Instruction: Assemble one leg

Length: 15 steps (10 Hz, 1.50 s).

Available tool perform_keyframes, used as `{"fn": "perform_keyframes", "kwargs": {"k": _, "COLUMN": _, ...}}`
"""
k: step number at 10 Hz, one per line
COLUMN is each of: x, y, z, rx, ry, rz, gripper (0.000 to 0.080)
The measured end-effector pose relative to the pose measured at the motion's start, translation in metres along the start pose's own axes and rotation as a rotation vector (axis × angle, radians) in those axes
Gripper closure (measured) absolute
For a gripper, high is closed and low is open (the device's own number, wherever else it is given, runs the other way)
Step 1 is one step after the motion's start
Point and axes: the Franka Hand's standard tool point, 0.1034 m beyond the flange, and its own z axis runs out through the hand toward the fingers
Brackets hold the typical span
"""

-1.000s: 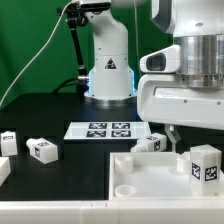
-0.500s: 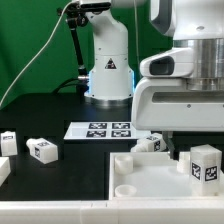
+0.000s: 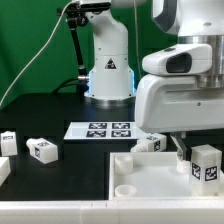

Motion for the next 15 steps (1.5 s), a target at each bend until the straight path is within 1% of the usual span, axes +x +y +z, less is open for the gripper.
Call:
{"fn": "perform_keyframes", "kwargs": {"k": 1, "x": 0.000, "y": 0.000, "z": 0.001, "rx": 0.000, "ry": -0.001, "rz": 0.001, "gripper": 0.0389}}
{"fn": "perform_keyframes", "kwargs": {"k": 2, "x": 0.000, "y": 0.000, "z": 0.000, "rx": 0.000, "ry": 0.000, "rz": 0.001, "gripper": 0.0518}}
{"fn": "perform_keyframes", "kwargs": {"k": 6, "x": 0.000, "y": 0.000, "z": 0.000, "rx": 0.000, "ry": 0.000, "rz": 0.013, "gripper": 0.0518}}
{"fn": "perform_keyframes", "kwargs": {"k": 8, "x": 0.000, "y": 0.000, "z": 0.001, "rx": 0.003, "ry": 0.000, "rz": 0.219, "gripper": 0.0518}}
{"fn": "perform_keyframes", "kwargs": {"k": 10, "x": -0.001, "y": 0.002, "z": 0.001, "rx": 0.020, "ry": 0.001, "rz": 0.527, "gripper": 0.0517}}
{"fn": "perform_keyframes", "kwargs": {"k": 12, "x": -0.001, "y": 0.005, "z": 0.001, "rx": 0.008, "ry": 0.010, "rz": 0.708, "gripper": 0.0517}}
{"fn": "perform_keyframes", "kwargs": {"k": 13, "x": -0.003, "y": 0.010, "z": 0.001, "rx": -0.008, "ry": 0.012, "rz": 0.780, "gripper": 0.0513}}
{"fn": "perform_keyframes", "kwargs": {"k": 15, "x": -0.004, "y": 0.013, "z": 0.001, "rx": -0.016, "ry": 0.011, "rz": 0.814, "gripper": 0.0511}}
